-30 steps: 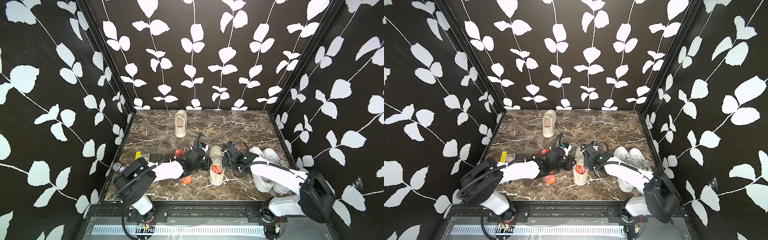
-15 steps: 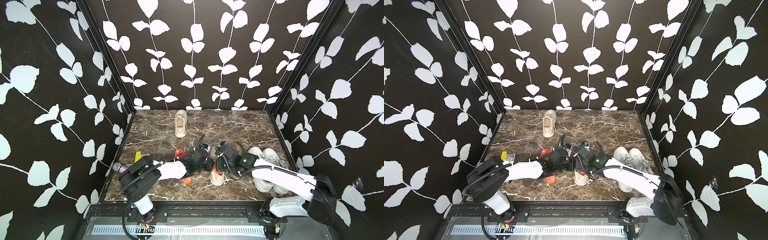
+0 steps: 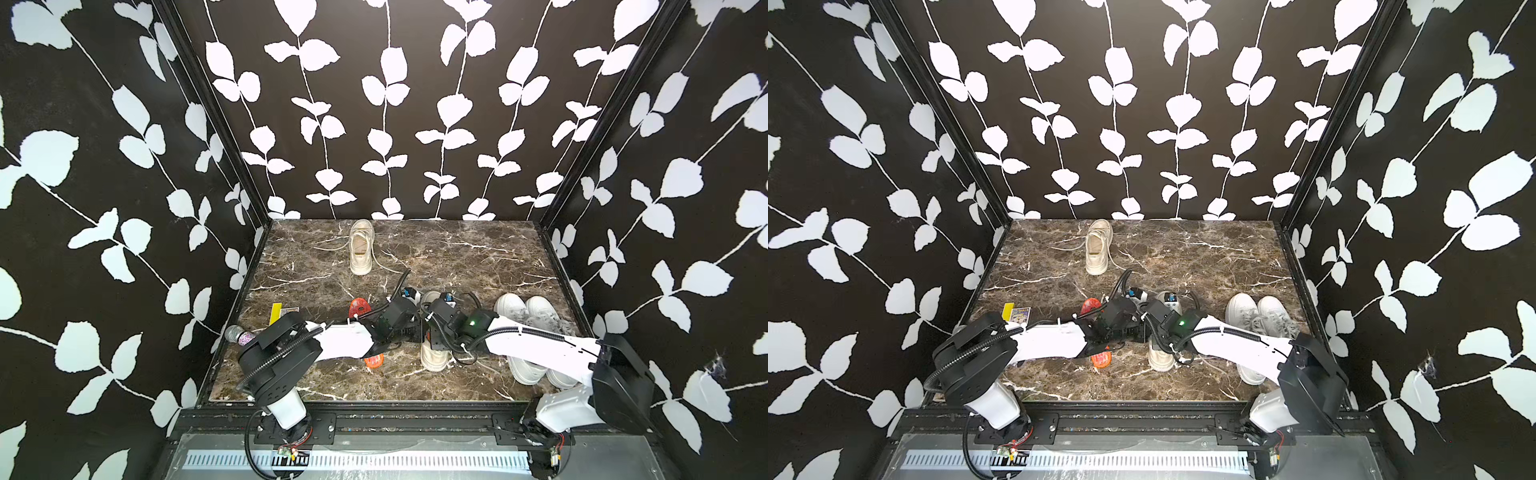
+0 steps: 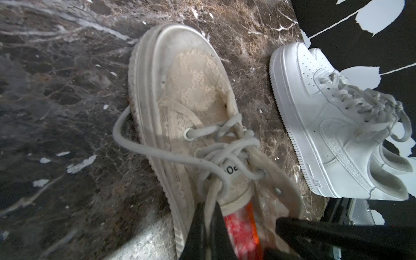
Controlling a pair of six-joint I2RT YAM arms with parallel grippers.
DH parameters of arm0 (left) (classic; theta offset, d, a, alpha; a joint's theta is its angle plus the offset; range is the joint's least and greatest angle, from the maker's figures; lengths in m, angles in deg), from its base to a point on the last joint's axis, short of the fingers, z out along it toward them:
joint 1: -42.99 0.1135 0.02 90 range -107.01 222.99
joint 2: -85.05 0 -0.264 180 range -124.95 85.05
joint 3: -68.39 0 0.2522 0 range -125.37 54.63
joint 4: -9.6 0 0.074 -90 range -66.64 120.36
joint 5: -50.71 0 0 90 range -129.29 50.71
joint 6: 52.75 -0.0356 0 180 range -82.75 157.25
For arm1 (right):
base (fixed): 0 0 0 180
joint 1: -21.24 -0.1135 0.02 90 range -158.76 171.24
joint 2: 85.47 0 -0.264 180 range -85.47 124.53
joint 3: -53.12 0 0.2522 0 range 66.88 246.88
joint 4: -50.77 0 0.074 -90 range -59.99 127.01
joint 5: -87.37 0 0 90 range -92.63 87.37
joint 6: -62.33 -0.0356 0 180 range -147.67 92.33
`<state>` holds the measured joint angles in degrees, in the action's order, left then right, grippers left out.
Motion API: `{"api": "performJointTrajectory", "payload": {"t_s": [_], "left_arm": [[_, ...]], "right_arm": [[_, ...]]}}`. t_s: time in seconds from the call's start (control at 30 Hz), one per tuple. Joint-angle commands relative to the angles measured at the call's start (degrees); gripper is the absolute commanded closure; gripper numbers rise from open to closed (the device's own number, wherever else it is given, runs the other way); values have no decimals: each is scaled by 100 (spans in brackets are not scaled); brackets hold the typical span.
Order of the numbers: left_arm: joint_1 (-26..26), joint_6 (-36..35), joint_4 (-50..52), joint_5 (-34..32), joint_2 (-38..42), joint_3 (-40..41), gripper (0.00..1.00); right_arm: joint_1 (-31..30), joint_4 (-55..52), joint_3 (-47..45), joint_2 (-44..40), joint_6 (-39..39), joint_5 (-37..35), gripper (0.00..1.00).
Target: Remove the insole from the shoe
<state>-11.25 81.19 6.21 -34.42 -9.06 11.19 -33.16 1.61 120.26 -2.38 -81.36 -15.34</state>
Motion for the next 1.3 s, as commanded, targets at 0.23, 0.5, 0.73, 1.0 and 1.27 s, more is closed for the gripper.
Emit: {"api": "performJointTrajectory", "payload": {"t_s": [0.23,0.5,0.73,1.0,1.27], "left_arm": [[10,55,-34,-281,271,302,100],[10,-4,93,-236,270,364,100],[10,71,1,-240,248,444,100],[10,62,44,-157,209,372,100],[7,119,102,-176,281,450,100]], "right_arm": [[-36,52,-144,458,-371,195,61],[0,419,-186,999,-414,375,48],[3,376,-111,1207,-327,247,52],[37,713,80,1623,-80,130,59],[252,1281,-74,1655,44,537,83]]}}
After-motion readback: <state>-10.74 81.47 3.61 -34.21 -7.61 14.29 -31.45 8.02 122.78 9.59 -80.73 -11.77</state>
